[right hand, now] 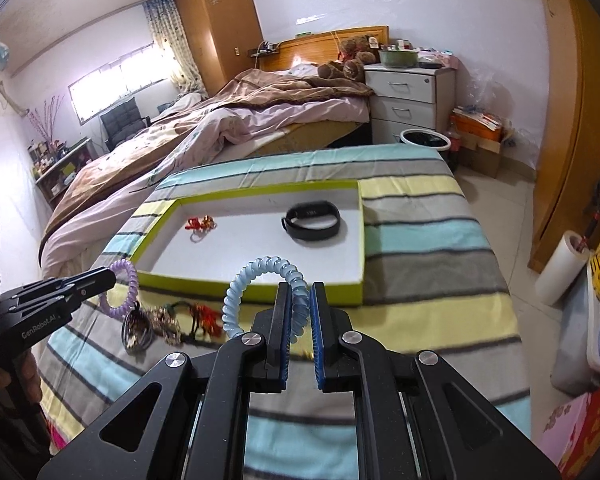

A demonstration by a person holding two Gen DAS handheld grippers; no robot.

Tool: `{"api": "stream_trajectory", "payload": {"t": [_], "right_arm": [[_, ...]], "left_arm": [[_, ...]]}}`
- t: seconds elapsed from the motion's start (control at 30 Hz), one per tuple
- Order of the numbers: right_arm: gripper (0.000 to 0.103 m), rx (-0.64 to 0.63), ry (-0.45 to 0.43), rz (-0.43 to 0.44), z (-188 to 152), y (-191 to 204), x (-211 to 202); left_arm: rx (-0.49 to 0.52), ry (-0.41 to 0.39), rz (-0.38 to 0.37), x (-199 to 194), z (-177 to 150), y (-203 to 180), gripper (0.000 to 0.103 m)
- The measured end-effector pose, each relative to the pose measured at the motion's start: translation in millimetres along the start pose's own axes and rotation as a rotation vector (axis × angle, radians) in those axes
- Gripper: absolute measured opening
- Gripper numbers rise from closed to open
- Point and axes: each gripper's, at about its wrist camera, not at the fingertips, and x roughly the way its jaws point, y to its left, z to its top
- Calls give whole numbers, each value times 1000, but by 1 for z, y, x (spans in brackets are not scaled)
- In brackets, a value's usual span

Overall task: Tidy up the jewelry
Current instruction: 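Carry both hair ties into the green box and open both tools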

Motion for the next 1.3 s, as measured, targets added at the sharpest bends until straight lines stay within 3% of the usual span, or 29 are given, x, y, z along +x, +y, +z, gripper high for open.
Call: {"api": "stream_trajectory", "payload": {"t": [0.67, 1.3], "right_arm": [[10, -93, 78, -9, 66, 33, 94], [10, -135, 212, -11, 72, 39, 169]], "left_arm": [[-24, 38, 17, 63, 49, 32, 9], [-44, 142, 24, 120, 47, 47, 9]]}}
